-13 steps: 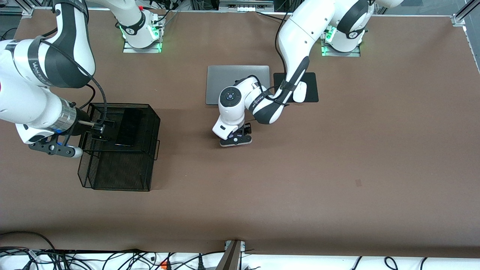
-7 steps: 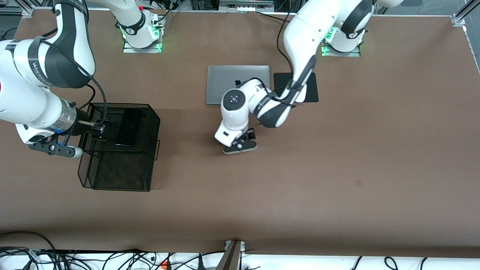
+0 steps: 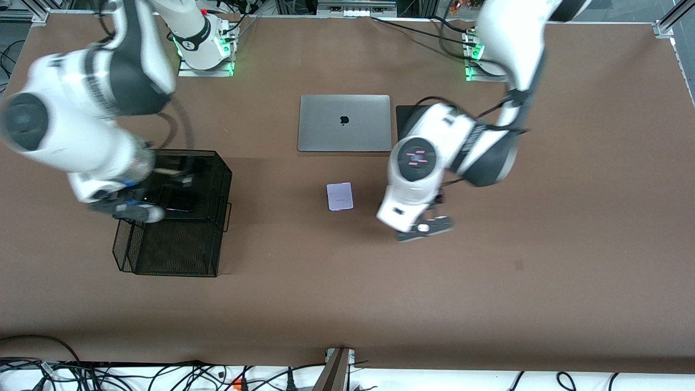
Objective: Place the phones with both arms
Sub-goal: 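Set the white phone on the table while the right gripper approaches, then grasp the white phone with the right gripper while the left gripper withdraws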
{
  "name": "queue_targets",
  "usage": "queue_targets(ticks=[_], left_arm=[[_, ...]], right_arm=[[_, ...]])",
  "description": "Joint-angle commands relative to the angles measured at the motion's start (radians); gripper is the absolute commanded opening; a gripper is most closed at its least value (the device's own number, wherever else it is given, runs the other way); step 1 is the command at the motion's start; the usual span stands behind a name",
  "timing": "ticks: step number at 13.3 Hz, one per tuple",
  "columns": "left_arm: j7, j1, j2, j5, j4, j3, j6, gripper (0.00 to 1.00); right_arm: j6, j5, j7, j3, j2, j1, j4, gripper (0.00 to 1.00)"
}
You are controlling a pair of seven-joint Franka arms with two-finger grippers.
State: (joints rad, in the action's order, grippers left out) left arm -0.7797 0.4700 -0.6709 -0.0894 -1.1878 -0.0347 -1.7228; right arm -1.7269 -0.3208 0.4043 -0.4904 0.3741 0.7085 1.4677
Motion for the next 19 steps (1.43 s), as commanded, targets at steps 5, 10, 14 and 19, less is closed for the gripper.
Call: queue_targets(ticks=[5, 10, 14, 19], left_arm=[[0.441, -0.247, 0.302, -0.003, -0.125, -0.001, 0.239, 1.0], [0.732, -0.407, 0.453, 0.014, -0.141, -0.01, 0.341, 1.0], [0.807, -0.465, 0.566, 0.142, -0.243, -0.01, 0.325, 1.0], [0.899, -0.47, 0.657, 0.129, -0.314, -0.007, 0.319, 1.0]], right_arm=[[-0.369, -0.026, 0.18, 0.098, 0.268, 0.238, -0.02, 0.99], [-0.56, -0.024, 0.137, 0.128, 0.431, 0.281, -0.02, 0.99], [-0.608, -0.023, 0.09, 0.139, 0.468, 0.285, -0.018, 0.99], [-0.674, -0.018, 0.025, 0.141, 0.494, 0.305, -0.013, 0.99]])
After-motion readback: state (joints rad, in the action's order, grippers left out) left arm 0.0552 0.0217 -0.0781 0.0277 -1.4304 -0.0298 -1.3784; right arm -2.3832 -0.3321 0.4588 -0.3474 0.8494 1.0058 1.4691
